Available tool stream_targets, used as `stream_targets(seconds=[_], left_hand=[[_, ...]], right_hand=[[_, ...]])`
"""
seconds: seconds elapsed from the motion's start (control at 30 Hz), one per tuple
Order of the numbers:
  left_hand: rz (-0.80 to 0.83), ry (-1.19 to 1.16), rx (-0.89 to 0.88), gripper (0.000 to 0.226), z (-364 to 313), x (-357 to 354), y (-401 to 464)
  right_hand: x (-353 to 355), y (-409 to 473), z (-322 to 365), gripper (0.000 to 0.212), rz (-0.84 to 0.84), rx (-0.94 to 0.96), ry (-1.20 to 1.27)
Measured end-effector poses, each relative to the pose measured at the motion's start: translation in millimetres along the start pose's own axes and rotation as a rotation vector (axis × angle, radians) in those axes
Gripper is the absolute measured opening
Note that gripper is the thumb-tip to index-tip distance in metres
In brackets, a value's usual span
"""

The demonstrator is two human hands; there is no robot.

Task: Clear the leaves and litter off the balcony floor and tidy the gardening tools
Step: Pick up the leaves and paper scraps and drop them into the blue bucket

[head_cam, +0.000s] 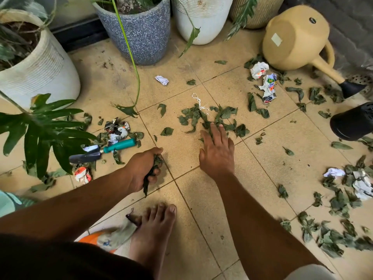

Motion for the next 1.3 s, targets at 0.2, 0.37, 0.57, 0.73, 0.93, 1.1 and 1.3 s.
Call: stream_targets(seconds=[0.2, 0.37, 0.57, 0.73, 0.93, 1.1, 1.3], left_hand=[[-0.002, -0.001, 0.001, 0.021, -1, -1, 0], [0.012, 0.025, -0.022, 0.022, -1, -16, -1], [0.043, 0.047, -0.031, 0.023, -2, -32, -5], [0.03, 0.056, -0.02, 0.025, 2, -25, -4], [0.003, 0.055, -0.005, 0.026, 6, -16, -4], [0.002, 0.032, 0.002, 0.023, 5, -12, -7], [-0.016, 0.042, -0.003, 0.023, 6, -2, -10]], right_hand=[[-20, -2, 2, 0.059, 0.125, -0.016, -0.079], [-2, -26, -3, 0.034, -0.022, -0.045, 0.039], [-1, -49, -89, 0.035, -0.13, -0.597, 0.29], [-43, -65, -88, 0.031, 0.226, -0.635, 0.28], [-9, -50, -43, 0.056, 0.046, -0.358, 0.168], [-11, -50, 13, 0.078, 0.034, 0.02, -0.189], [-22, -46, 20, 0.041, -0.05, 0.17, -0.271]])
Point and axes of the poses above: each hand's wrist, its own y-axis towards the middle knuckle, its own x-axis out of the back of the hand, z = x × y, the point moved 9 cm from there along y, towards the middle knuckle, and after that the axes turned 15 degrees about -y, right-handed, at the moved point
